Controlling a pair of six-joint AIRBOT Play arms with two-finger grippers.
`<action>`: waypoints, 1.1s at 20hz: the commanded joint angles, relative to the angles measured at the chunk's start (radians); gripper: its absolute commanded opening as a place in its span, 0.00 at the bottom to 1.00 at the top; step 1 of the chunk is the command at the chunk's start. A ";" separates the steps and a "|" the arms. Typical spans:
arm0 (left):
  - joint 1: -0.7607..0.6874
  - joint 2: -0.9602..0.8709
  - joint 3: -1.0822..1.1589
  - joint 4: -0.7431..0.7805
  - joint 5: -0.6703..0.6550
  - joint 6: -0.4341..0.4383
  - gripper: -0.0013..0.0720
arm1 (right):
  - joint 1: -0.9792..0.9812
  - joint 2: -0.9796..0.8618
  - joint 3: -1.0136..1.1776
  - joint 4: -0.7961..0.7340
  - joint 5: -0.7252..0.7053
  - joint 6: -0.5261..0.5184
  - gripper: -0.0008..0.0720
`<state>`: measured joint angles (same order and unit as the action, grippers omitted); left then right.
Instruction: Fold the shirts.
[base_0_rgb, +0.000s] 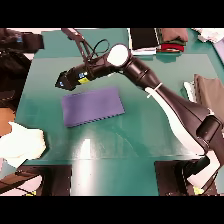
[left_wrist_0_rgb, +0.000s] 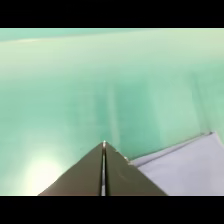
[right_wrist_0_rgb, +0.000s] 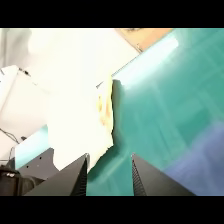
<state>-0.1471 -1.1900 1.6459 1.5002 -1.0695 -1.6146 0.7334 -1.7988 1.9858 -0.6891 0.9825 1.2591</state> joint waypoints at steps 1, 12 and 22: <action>0.017 0.040 -0.006 0.021 -0.023 0.000 0.05 | -0.059 0.053 -0.126 -0.068 -0.013 0.021 0.43; 0.016 0.010 -0.010 -0.084 -0.013 0.047 0.05 | -0.569 0.094 -0.631 -0.039 0.183 0.111 0.80; 0.016 0.010 -0.010 -0.132 -0.002 0.073 0.05 | -0.297 -0.177 -0.392 0.041 0.137 0.096 0.21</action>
<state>-0.1314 -1.1797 1.6360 1.4025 -1.0813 -1.5604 0.3618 -1.9182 1.5032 -0.6624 1.1408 1.3674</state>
